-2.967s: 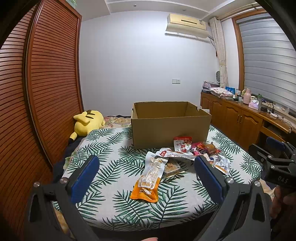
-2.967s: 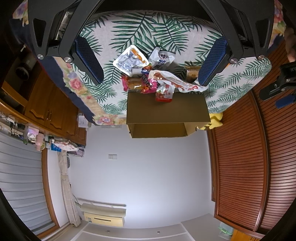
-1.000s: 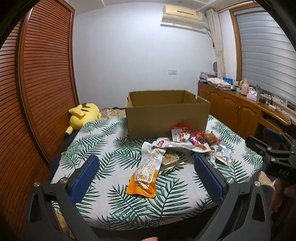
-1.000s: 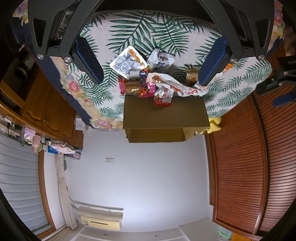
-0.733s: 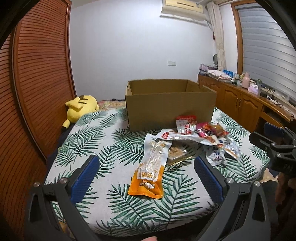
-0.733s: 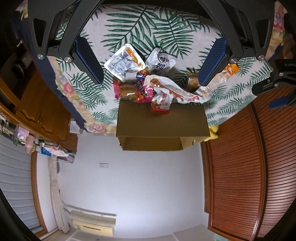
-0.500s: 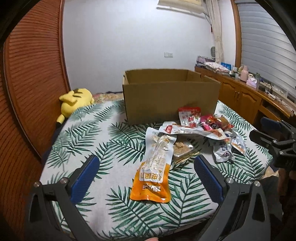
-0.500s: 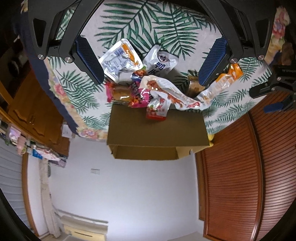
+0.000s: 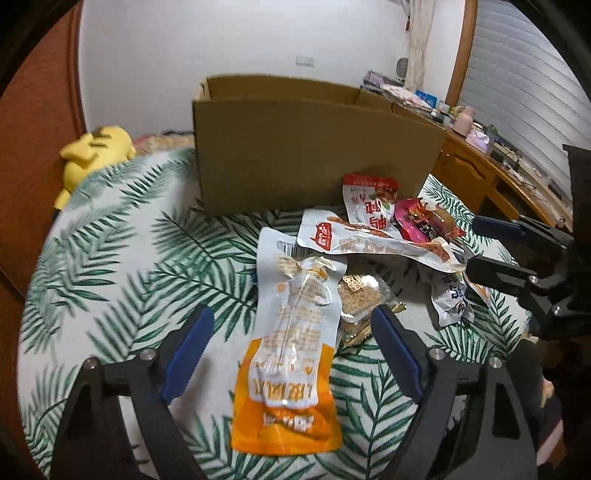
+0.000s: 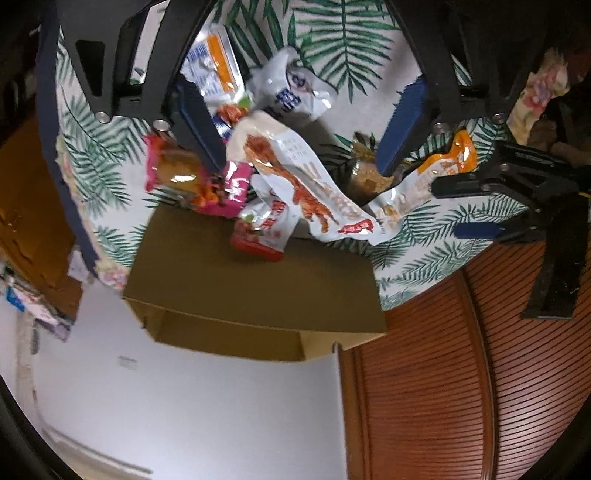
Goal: Organize snacks
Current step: 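Lower both grippers onto the snack pile, closing on separate packets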
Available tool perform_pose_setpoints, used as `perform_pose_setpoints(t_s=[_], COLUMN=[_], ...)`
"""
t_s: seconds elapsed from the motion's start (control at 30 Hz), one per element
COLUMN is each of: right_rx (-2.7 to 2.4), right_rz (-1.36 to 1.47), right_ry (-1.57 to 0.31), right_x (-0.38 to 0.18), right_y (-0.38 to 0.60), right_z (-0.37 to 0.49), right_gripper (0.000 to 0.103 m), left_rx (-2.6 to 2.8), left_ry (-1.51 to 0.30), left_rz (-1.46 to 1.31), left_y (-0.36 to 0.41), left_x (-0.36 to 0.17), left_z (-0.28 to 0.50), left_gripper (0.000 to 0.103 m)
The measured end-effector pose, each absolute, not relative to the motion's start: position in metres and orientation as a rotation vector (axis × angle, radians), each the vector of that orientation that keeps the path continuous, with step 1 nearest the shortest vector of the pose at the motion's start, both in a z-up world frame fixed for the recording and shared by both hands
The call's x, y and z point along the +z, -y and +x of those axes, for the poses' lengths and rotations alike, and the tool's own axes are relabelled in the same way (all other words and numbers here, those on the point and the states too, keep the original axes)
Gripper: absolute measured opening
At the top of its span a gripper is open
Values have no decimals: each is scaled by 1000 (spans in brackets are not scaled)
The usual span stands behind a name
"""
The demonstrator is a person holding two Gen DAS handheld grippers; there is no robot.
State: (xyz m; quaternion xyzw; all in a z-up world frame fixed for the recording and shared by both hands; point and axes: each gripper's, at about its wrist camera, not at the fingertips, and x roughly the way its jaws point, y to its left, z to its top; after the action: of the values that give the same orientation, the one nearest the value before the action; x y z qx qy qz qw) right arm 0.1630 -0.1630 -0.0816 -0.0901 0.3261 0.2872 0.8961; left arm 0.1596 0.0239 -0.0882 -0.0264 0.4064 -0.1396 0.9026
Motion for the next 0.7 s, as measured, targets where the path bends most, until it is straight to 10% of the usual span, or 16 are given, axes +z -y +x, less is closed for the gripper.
perform_pose_setpoints(t_s=[0.7], right_rx=[770], right_rz=[-367], right_ry=[-903], right_x=[-102], right_y=[114], right_z=[231], right_gripper=[62], left_rx=[-411], left_ry=[-1045], left_rz=[-111], left_y=[-24], left_x=[-107], left_z=[216], left_gripper=[56])
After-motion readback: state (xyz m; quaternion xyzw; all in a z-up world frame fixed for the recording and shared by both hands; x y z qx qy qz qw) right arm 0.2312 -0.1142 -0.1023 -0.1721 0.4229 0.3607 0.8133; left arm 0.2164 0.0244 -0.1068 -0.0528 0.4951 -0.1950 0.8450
